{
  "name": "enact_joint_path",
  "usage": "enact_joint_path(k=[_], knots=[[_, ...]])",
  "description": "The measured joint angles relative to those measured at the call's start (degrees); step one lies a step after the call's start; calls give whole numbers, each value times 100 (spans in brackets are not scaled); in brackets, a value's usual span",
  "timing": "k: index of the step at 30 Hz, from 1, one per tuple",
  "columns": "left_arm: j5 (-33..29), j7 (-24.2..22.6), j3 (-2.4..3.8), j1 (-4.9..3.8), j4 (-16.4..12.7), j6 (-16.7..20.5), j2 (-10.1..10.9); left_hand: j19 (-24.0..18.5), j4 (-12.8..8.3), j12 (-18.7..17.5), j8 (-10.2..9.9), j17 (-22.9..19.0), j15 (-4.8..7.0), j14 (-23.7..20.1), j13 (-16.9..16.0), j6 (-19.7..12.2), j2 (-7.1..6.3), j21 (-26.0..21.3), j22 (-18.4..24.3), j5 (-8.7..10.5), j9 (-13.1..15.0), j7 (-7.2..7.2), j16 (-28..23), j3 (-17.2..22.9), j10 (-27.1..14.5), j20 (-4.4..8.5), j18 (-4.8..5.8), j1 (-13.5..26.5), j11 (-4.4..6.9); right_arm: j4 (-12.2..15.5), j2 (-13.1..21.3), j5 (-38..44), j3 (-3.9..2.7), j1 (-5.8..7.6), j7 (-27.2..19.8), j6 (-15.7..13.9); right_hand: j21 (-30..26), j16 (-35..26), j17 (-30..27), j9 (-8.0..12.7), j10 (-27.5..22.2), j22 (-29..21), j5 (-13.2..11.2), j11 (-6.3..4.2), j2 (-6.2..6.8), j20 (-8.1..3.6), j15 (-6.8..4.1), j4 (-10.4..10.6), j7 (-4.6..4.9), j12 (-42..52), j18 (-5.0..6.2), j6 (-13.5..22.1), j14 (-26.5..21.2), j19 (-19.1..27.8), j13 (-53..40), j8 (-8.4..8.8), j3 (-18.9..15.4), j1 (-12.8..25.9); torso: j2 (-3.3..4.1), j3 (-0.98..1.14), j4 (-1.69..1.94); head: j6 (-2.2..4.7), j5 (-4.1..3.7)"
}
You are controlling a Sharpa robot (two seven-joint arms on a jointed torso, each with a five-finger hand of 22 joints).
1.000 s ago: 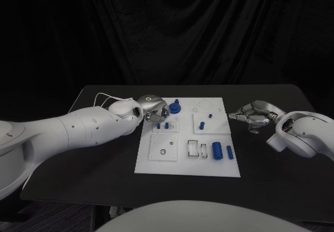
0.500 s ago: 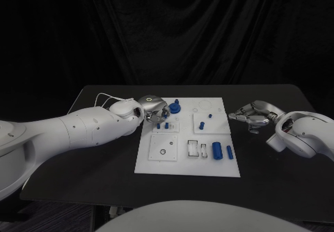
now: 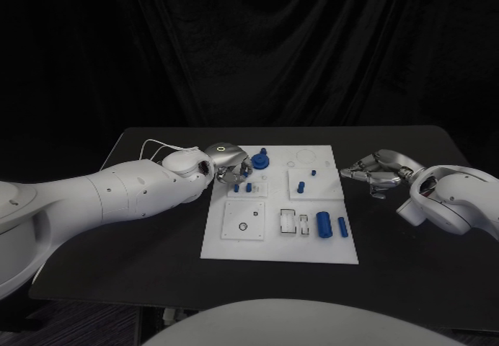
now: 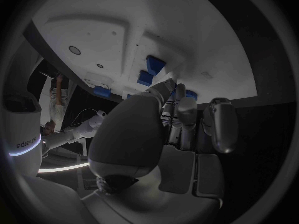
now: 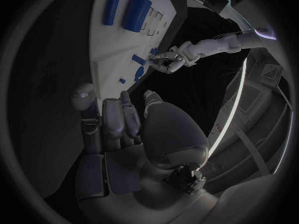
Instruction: Assemble the parts on the task board
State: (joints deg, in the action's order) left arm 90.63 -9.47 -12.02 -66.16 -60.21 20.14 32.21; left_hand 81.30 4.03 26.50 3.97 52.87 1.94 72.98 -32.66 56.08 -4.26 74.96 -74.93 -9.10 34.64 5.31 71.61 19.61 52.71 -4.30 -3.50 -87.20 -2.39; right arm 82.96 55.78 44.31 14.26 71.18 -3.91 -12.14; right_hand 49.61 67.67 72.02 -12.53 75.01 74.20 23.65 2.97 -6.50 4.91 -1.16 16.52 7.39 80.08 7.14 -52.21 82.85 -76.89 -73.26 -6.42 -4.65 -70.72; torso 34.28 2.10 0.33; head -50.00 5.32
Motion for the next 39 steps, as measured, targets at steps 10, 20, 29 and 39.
enact_joint_path(k=[10,20,29,39], knots=[[-1,28,-7,3,4,-26,4,-62,11,-110,-37,-90,-23,-59,8,-379,-68,-97,0,99,-124,-107,-62,-42,-154,-20,-1,68,-55,-3,-4,0,1,0,7,7,-21,0,-8,9,0,-7,0,0,0,0,0,0,0,0,0,0,0,0,11,0,0,0,-4,-2,3,0,10],[2,116,-9,8,16,-83,4,-266,127,-332,-37,-336,-157,-239,23,-1252,-165,-495,1,378,-473,-388,-195,-209,-778,-162,-1,258,-226,-4,-8,0,1,0,10,15,-21,0,-8,8,0,-7,0,0,0,0,0,0,0,0,0,0,0,0,11,0,0,0,0,-3,-3,0,13],[2,163,-9,8,41,-9,66,-287,118,-332,-37,-342,-184,-266,-26,-1494,-188,-562,1,378,-641,-491,-195,-276,-919,-183,-51,280,-247,-5,-2,0,0,0,10,18,-21,0,-8,7,0,-6,0,0,0,0,0,16,0,0,0,0,0,0,10,0,-16,0,2,-3,-4,0,27],[-37,105,-9,9,-81,585,453,-469,86,-259,1,-733,-168,-558,-97,-1321,-187,-884,2,295,-739,-470,-431,-309,-1114,-156,-128,277,-207,57,92,14,5,24,9,9,-146,-74,-67,7,-197,-46,0,-11,24,1,1,-8,-10,-136,1,-75,-43,42,171,0,-40,-24,0,-9,-1,0,34]])
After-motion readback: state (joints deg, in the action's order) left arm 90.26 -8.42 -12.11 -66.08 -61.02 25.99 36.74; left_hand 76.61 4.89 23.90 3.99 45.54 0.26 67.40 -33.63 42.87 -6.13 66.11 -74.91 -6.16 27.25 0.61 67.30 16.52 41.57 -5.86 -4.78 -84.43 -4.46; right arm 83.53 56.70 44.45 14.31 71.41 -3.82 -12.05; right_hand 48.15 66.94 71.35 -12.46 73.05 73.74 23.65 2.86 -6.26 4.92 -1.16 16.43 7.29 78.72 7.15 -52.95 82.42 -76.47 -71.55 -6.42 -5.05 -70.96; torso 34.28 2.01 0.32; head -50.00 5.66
